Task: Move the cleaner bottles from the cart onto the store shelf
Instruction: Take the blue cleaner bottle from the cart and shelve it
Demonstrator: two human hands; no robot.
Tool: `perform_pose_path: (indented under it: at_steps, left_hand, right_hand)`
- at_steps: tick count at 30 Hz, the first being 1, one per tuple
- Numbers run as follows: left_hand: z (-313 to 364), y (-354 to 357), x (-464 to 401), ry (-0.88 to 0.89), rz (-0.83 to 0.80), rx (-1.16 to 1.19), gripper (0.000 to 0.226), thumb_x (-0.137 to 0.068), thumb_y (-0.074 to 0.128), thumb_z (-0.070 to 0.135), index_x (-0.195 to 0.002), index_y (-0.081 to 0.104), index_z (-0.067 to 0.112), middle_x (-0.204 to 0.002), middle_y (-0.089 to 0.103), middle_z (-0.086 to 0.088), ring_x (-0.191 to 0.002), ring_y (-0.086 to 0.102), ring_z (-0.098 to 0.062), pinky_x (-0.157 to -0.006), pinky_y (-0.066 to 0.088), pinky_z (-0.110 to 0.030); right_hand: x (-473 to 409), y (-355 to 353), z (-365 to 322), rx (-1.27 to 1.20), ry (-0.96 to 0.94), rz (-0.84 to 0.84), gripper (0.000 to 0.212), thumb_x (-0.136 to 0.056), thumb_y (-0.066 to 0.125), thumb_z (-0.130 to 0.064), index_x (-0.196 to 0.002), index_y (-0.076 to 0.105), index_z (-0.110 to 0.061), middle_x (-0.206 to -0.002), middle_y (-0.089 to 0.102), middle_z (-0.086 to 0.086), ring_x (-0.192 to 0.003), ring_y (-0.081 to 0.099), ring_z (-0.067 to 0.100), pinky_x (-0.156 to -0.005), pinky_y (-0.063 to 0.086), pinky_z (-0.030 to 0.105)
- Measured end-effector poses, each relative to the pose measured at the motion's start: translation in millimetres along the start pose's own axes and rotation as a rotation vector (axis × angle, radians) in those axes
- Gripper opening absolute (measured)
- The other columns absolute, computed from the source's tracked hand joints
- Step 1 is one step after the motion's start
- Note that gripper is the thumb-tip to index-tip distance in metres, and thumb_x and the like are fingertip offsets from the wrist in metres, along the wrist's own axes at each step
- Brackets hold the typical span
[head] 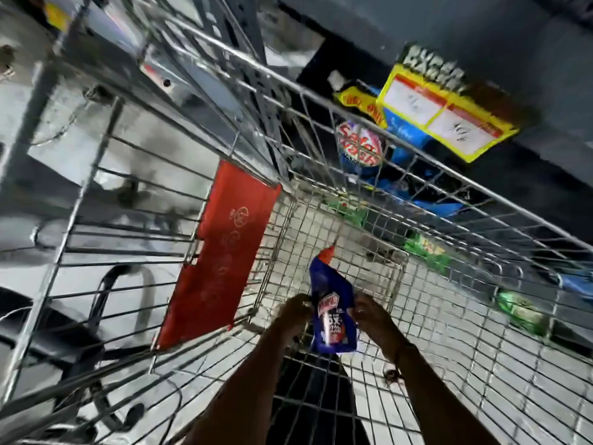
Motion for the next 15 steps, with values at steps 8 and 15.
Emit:
perform_pose_path:
  at_steps: [8,15]
  left_hand:
    - [39.8,-3.5,32.0,0.105,-0.020,0.272,0.021,-0.083,0.059,-0.006,-0.088,0.059,0.014,-0.051,0.069,0.005,-0.045,0.063,-0.006,-0.045,0.053,-0.020]
    - [120.0,-22.2,135.1,0.408,-0.039,0.535,0.016,-0.076,0.074,0.018,-0.082,0.059,0.017,-0.056,0.070,0.011,-0.062,0.066,-0.009,-0.052,0.054,-0.015]
  right_hand:
    - [19.8,-4.9,-40.7,-0.033,-0.069,0.067,0.048,-0.080,0.070,-0.018,-0.123,0.053,-0.007,-0.100,0.064,0.007,-0.097,0.061,0.033,-0.082,0.051,0.045]
    - [100.3,-0.7,-138.7,0.031,-0.397,0.053,0.038,-0.092,0.049,0.002,-0.129,0.049,-0.003,-0.115,0.065,0.003,-0.097,0.067,0.006,-0.073,0.054,0.018]
Point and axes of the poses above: each hand's wrist, its own x-axis away from the middle knuckle, its own y-axis out of the palm, z = x × y, the point moved 7 cm from there along -x, towards the middle knuckle
